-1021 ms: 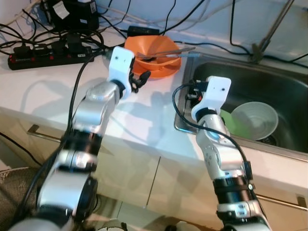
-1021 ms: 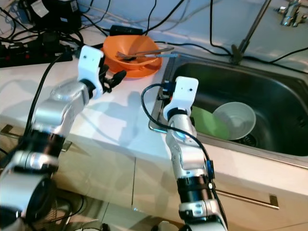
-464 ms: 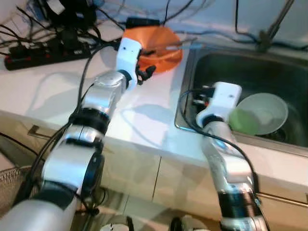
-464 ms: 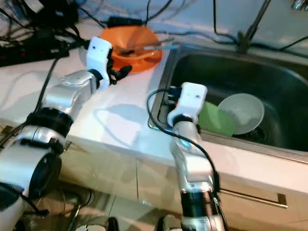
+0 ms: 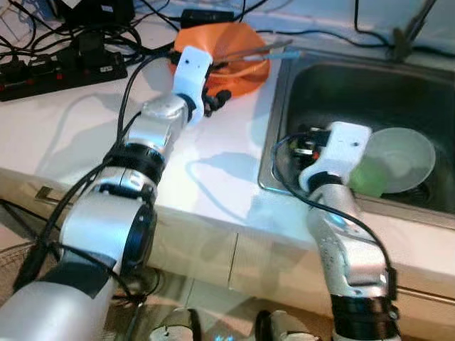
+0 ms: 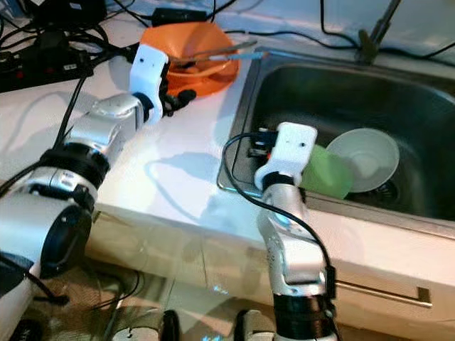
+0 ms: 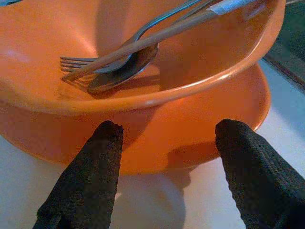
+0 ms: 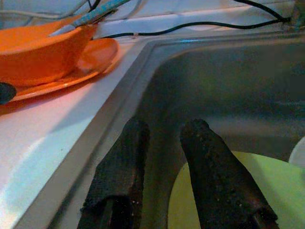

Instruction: Kitchen organization

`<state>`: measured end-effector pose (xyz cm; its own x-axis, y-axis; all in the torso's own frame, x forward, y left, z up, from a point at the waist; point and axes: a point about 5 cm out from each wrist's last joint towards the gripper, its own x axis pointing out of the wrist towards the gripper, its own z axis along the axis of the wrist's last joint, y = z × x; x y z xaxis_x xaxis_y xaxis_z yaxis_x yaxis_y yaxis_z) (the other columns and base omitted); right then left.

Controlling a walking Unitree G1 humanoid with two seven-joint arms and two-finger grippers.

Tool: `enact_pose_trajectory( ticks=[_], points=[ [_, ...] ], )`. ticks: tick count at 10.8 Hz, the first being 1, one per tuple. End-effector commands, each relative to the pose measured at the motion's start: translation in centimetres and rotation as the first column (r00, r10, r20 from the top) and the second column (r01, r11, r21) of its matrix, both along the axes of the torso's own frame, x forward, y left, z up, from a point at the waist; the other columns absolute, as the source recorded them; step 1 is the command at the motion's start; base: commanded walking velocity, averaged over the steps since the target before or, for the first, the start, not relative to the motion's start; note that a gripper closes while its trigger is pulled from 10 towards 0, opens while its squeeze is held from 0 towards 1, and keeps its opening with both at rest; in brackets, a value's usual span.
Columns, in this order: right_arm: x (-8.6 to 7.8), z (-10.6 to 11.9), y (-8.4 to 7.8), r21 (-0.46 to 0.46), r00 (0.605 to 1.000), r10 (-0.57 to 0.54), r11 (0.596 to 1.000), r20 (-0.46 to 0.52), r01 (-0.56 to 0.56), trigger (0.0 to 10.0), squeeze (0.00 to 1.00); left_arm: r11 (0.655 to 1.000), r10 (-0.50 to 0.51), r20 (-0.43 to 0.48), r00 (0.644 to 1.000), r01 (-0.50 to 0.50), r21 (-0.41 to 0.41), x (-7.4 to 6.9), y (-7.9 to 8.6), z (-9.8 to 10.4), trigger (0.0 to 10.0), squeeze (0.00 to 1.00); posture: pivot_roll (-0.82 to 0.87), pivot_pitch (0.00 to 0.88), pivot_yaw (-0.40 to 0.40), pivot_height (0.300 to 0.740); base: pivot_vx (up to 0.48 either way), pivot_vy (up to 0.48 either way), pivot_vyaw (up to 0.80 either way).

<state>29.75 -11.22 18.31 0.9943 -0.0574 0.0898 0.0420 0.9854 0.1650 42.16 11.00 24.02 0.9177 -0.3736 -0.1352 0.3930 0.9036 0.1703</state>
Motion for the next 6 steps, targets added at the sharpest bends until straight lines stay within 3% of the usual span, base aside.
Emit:
enact_pose_trajectory(
  ticks=[1,6],
  points=[
    [-0.6,-1.4,0.0,0.006,0.997,-0.018,1.000,-0.073,0.019,10.0,0.00,1.000,0.014,-0.004,1.000,-0.014,0.021,0.1,0.0,-0.1,10.0,0.00,-0.15,0.226,0.024,0.719,0.000,0.000,0.00],
    [-0.2,0.2,-0.8,0.015,0.999,-0.046,0.999,-0.014,0.047,10.0,0.00,1.000,0.025,0.065,0.998,-0.026,0.016,0.5,0.2,2.9,10.0,0.00,-0.16,0.186,0.033,0.719,0.000,0.000,0.00]
  ],
)
